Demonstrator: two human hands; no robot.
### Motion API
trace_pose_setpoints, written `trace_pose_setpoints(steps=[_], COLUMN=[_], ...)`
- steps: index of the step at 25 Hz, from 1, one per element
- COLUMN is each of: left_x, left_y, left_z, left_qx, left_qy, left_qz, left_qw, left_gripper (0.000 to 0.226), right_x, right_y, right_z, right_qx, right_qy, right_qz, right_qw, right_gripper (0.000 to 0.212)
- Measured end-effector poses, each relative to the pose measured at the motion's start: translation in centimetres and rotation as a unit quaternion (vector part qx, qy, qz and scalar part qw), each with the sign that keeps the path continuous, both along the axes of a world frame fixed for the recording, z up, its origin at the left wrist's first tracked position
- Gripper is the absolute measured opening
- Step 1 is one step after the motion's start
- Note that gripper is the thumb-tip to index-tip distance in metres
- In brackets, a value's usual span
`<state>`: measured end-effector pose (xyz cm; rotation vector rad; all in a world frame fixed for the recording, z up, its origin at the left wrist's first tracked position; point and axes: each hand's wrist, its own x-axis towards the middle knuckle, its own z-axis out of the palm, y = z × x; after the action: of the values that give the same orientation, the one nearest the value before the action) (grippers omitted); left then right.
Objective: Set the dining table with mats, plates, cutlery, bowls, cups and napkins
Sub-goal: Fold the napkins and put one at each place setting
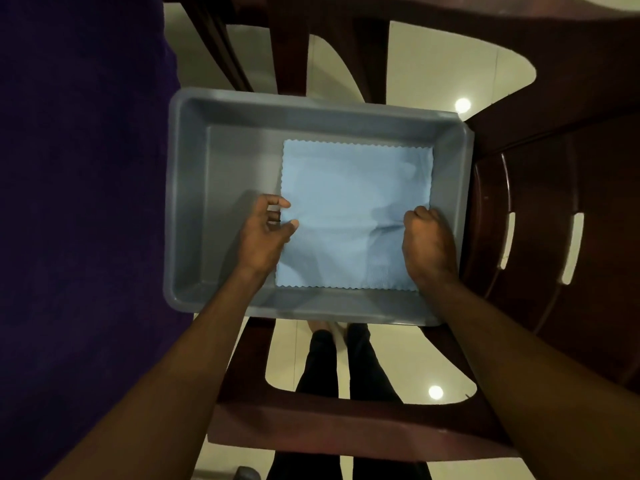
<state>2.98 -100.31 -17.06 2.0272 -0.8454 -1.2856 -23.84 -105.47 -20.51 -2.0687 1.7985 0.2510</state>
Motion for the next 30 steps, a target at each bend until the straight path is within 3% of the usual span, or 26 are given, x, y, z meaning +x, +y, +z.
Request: trace_pose_setpoints(steps=[3, 7, 12, 16, 18, 20, 22, 24, 26, 30], left_x=[0.7, 1.2, 1.6, 2.1, 2.8, 3.2, 3.2, 2.7, 2.3, 2.2], left_y=[0.1, 0.2, 1.3, 3.4, 4.3, 4.8, 5.0, 4.7, 4.1, 2.7], left_z=[1.1, 3.9, 11.4, 18.0, 21.4, 24.5, 26.7, 29.0, 30.7, 33.3], left_qx=[0.013, 0.012, -0.033, -0.074, -0.11, -0.131, -0.149, -0.172, -0.182, -0.131], left_qy=[-0.026, -0.14, -0.204, -0.19, -0.134, -0.067, -0.064, -0.085, -0.085, -0.005], left_qz=[-0.065, -0.122, -0.171, -0.138, -0.106, -0.072, -0.055, -0.037, -0.016, -0.007], left_qw=[0.997, 0.983, 0.963, 0.969, 0.979, 0.986, 0.985, 0.981, 0.979, 0.991], left_gripper=[0.034, 0.025, 0.015, 0.014, 0.013, 0.017, 0.024, 0.016, 0.012, 0.016], right_x=[-0.2, -0.9, -2.5, -3.9, -4.8, -4.9, -4.6, -3.6, -2.4, -0.2], right_y=[0.1, 0.8, 2.5, 3.7, 4.1, 4.3, 4.7, 5.1, 5.6, 5.5], right_z=[1.4, 5.3, 13.0, 19.9, 23.8, 27.9, 31.3, 33.7, 34.9, 36.5], right_qx=[0.004, 0.03, 0.018, 0.069, 0.096, 0.12, 0.127, 0.094, 0.028, -0.073], right_qy=[-0.018, -0.09, -0.146, -0.197, -0.266, -0.384, -0.465, -0.483, -0.454, -0.438], right_qz=[-0.029, -0.071, -0.016, -0.077, -0.101, -0.148, -0.198, -0.221, -0.237, -0.294], right_qw=[0.999, 0.993, 0.989, 0.975, 0.954, 0.903, 0.854, 0.842, 0.858, 0.847], right_gripper=[0.019, 0.01, 0.016, 0.017, 0.013, 0.007, 0.009, 0.015, 0.016, 0.015])
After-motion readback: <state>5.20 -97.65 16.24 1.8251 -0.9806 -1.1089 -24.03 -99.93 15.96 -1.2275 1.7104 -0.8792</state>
